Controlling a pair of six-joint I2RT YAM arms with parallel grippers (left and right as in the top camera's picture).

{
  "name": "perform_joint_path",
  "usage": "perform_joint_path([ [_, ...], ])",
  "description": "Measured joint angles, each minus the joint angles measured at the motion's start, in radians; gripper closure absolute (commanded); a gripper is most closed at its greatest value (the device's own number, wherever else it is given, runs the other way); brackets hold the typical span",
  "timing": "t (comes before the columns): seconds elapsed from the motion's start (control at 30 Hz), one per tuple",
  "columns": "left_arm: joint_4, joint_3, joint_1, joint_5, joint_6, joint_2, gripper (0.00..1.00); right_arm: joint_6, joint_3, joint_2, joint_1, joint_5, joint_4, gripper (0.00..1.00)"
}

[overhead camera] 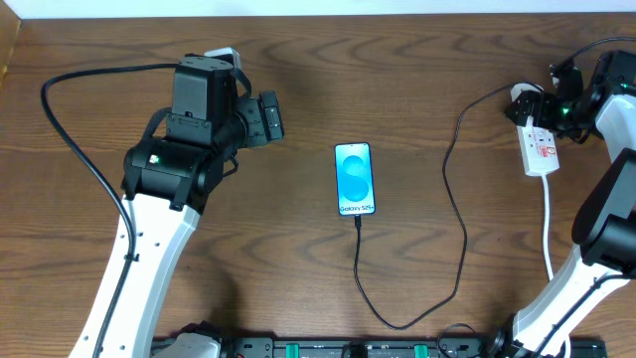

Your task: Plug charger to phone and switch on socket

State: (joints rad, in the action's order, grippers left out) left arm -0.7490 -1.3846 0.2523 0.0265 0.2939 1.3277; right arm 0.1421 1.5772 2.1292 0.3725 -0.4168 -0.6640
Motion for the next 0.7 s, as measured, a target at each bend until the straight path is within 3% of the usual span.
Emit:
perform_joint_path([
  [0.3,0.0,0.0,0.0,0.0,0.0,0.0,0.07,-0.003,0.079,0.01,0.002,0.096,-0.047,0.01],
  [0.7,0.0,0.0,0.0,0.0,0.0,0.0,0.07,-0.003,0.082,0.01,0.004,0.061,-0.08,0.01],
])
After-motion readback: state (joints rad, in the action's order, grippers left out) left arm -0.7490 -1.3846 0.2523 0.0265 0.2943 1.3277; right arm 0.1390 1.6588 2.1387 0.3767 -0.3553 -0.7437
